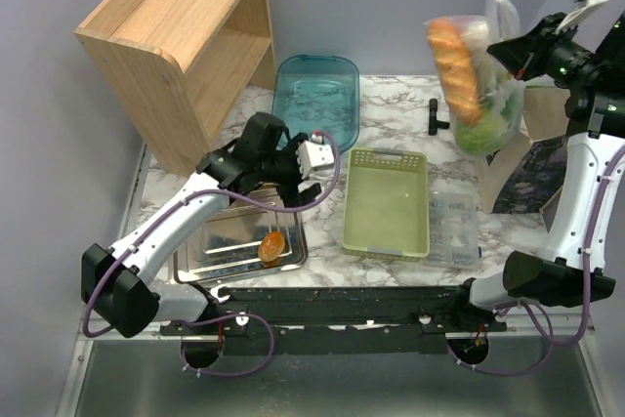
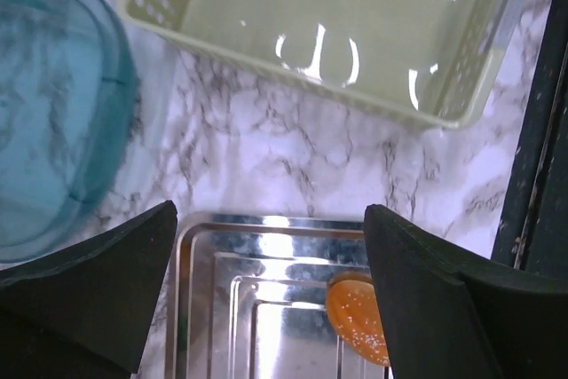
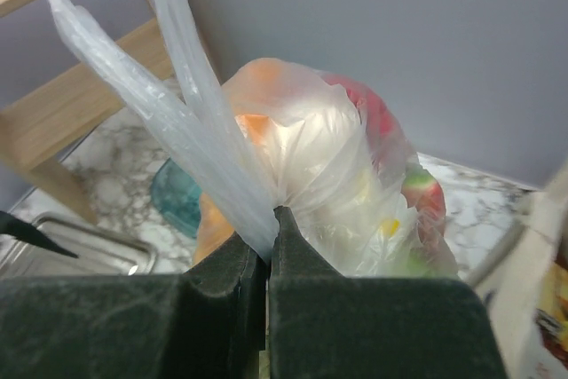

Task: Untie the knot of the grocery bags and take out the mixed food

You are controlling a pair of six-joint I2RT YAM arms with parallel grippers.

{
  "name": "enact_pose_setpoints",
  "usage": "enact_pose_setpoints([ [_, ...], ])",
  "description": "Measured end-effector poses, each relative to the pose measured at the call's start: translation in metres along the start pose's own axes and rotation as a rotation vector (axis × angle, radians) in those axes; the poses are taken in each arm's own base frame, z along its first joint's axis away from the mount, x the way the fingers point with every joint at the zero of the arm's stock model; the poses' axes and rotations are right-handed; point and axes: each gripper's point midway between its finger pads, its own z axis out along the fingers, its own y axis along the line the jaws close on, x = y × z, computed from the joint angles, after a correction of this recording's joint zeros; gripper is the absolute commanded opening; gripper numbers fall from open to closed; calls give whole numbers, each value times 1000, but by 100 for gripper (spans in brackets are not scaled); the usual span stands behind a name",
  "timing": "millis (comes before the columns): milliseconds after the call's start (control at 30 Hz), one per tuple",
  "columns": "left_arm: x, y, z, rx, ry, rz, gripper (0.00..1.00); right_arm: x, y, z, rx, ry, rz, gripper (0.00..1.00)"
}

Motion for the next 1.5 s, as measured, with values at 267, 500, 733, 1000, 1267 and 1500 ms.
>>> enact_pose_setpoints([
  [267,135,-43,48,143,302,-21,81,30,57,31,-166,78,55,1],
  [500,141,-49,91,167,341,119,81,30,51,35,-141,88,68,1],
  [733,148,-45,111,150,396,234,80,39,43,35,-102,112,79,1],
  [1000,176,-30,96,90,454,349,89,41,41,36,-96,117,77,1],
  [1267,189,-25,72,53,458,338,90,53,49,41,-130,145,97,1],
  [1500,206,-29,52,76,539,356,80,72,65,51,-181,190,120,1],
])
